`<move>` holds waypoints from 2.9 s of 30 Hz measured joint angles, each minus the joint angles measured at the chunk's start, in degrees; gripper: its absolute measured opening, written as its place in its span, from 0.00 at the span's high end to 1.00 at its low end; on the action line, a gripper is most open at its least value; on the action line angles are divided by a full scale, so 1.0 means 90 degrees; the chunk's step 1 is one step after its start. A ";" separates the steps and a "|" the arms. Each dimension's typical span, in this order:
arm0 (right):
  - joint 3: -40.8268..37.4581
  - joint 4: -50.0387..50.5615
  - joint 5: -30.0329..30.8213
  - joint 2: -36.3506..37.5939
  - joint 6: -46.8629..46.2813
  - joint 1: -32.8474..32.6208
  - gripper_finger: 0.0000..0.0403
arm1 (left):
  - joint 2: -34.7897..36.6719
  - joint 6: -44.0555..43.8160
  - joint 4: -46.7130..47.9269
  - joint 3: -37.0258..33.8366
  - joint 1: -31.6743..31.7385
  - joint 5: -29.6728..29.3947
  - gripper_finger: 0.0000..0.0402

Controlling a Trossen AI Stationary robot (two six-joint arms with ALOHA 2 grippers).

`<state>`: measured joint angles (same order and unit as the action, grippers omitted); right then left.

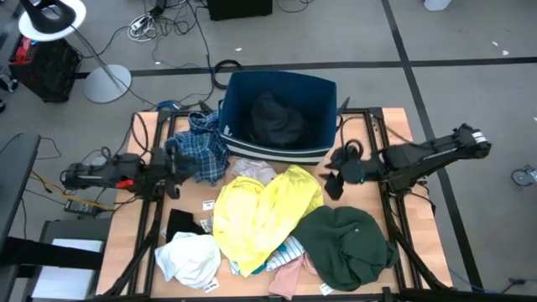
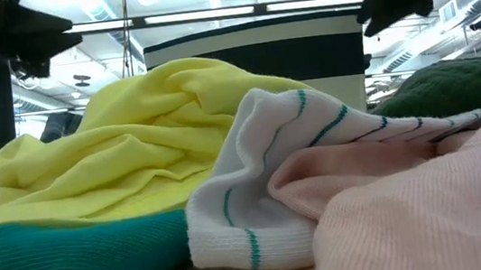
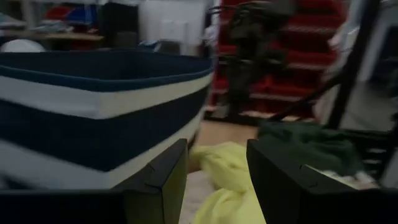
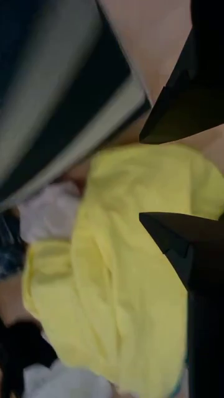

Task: Sort clothes
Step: Put the blue pants into the blue laundry bin

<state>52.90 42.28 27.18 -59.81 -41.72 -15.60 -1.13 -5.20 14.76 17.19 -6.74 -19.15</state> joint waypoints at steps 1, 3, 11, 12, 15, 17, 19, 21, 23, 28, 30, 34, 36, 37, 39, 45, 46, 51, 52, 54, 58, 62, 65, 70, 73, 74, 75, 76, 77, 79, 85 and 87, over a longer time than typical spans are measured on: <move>-0.0159 -0.0203 0.0000 -0.0003 0.0000 -0.0110 0.53 | -0.0048 -0.0120 0.0268 0.0224 -0.0002 -0.0239 0.57; -0.0433 -0.0555 0.0003 -0.0003 -0.0004 -0.0291 0.53 | -0.0166 -0.0429 0.0839 0.0702 0.0000 -0.0644 0.57; -0.1304 -0.1557 0.0504 0.0024 -0.0036 -0.0901 0.54 | -0.1197 -0.1050 0.2436 0.2146 0.0000 -0.1193 0.57; -0.1403 -0.1733 0.0599 0.0024 -0.0077 -0.0966 0.54 | -0.1392 -0.1163 0.2625 0.2288 0.0000 -0.1261 0.57; -0.1724 -0.2284 0.0839 0.0023 -0.0091 -0.1102 0.54 | -0.2003 -0.1624 0.3148 0.2705 0.0000 -0.1469 0.57; -0.1873 -0.2681 0.0982 0.0024 -0.0097 -0.1168 0.54 | -0.2410 -0.1962 0.3452 0.2931 0.0000 -0.1620 0.57; -0.2011 -0.3020 0.1003 0.0024 -0.0002 -0.1191 0.54 | -0.2783 -0.2287 0.3723 0.3092 0.0000 -0.1715 0.57; -0.2096 -0.3192 0.1005 0.0024 0.0160 -0.1226 0.54 | -0.3133 -0.2644 0.3999 0.3207 0.0002 -0.1743 0.57; -0.2100 -0.3216 0.0998 0.0024 0.0250 -0.1231 0.54 | -0.3444 -0.3043 0.4286 0.3268 0.0045 -0.1732 0.57; -0.2100 -0.3396 0.0982 0.0076 0.0630 -0.1227 0.54 | -0.4030 -0.3523 0.4702 0.3272 0.0620 -0.1497 0.57; -0.2100 -0.3420 0.0959 0.0115 0.0782 -0.1226 0.54 | -0.4161 -0.3466 0.4678 0.3272 0.1006 -0.1268 0.57; -0.2100 -0.3520 0.0810 0.0215 0.0875 -0.1224 0.54 | -0.4397 -0.3076 0.4642 0.3274 0.1906 -0.0703 0.57; -0.2100 -0.3528 0.0737 0.0255 0.0877 -0.1224 0.53 | -0.4528 -0.2784 0.4505 0.3274 0.2354 -0.0321 0.57; -0.2100 -0.3531 0.0719 0.0276 0.0880 -0.1224 0.53 | -0.4602 -0.2642 0.4400 0.3274 0.2572 -0.0130 0.57; -0.2100 -0.3539 0.0714 0.0317 0.0952 -0.1224 0.53 | -0.4787 -0.2378 0.4180 0.3276 0.3004 0.0194 0.57; -0.2100 -0.3545 0.0712 0.0418 0.0996 -0.1078 0.53 | -0.5463 -0.1852 0.3609 0.3277 0.4069 0.0700 0.57; -0.2100 -0.3545 0.0712 0.0422 0.0996 -0.1056 0.53 | -0.5561 -0.1844 0.3586 0.3279 0.4158 0.0712 0.57; -0.2100 -0.3543 0.0680 0.0422 0.0996 -0.1046 0.53 | -0.5893 -0.1804 0.3595 0.3279 0.4480 0.0771 0.57; -0.2100 -0.3543 0.0680 0.0422 0.0996 -0.1046 0.53 | -0.5927 -0.1820 0.3584 0.3279 0.4518 0.0803 0.56; -0.2100 -0.3537 0.0678 0.0422 0.1007 -0.1046 0.53 | -0.5955 -0.1935 0.3586 0.3279 0.4574 0.0923 0.54; -0.2100 -0.3482 0.0676 0.0420 0.1041 -0.1046 0.53 | -0.5952 -0.2118 0.3587 0.3279 0.4704 0.1069 0.49; -0.2100 -0.3453 0.0678 0.0417 0.1047 -0.1049 0.53 | -0.5958 -0.2114 0.3585 0.3279 0.4842 0.1233 0.41; -0.2100 -0.3450 0.0678 0.0417 0.1098 -0.1049 0.53 | -0.5962 -0.1946 0.3583 0.3279 0.4927 0.1219 0.35; -0.2100 -0.3448 0.0678 0.0415 0.1101 -0.1049 0.53 | -0.6012 -0.1768 0.3580 0.3279 0.4971 0.0926 0.30; -0.2100 -0.3444 0.0678 0.0415 0.1101 -0.1049 0.53 | -0.6272 -0.1689 0.3557 0.3272 0.4975 0.0896 0.30; -0.2100 -0.3446 0.0678 0.0415 0.1101 -0.1049 0.53 | -0.6382 -0.1638 0.3519 0.3272 0.4974 0.0897 0.30; -0.2100 -0.3446 0.0678 0.0415 0.1101 -0.1049 0.53 | -0.6517 -0.1625 0.3439 0.3272 0.4971 0.0902 0.30; -0.2100 -0.3445 0.0678 0.0415 0.1102 -0.1049 0.53 | -0.6702 -0.1611 0.3350 0.3272 0.4971 0.0899 0.30; -0.2100 -0.3445 0.0678 0.0415 0.1103 -0.1049 0.53 | -0.6881 -0.1595 0.3298 0.3272 0.4971 0.0897 0.30; -0.2100 -0.3443 0.0678 0.0415 0.1100 -0.1049 0.53 | -0.7208 -0.1474 0.3224 0.3267 0.4974 0.0893 0.30; -0.2100 -0.3445 0.0678 0.0415 0.1096 -0.1049 0.53 | -0.8163 -0.1278 0.3088 0.3269 0.5000 0.0871 0.30; -0.2100 -0.3445 0.0678 0.0415 0.1096 -0.1049 0.53 | -0.8443 -0.1246 0.3084 0.3269 0.5057 0.0873 0.30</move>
<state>34.00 11.28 33.28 -56.07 -31.86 -25.04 -77.11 -16.41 42.52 46.61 38.77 -11.29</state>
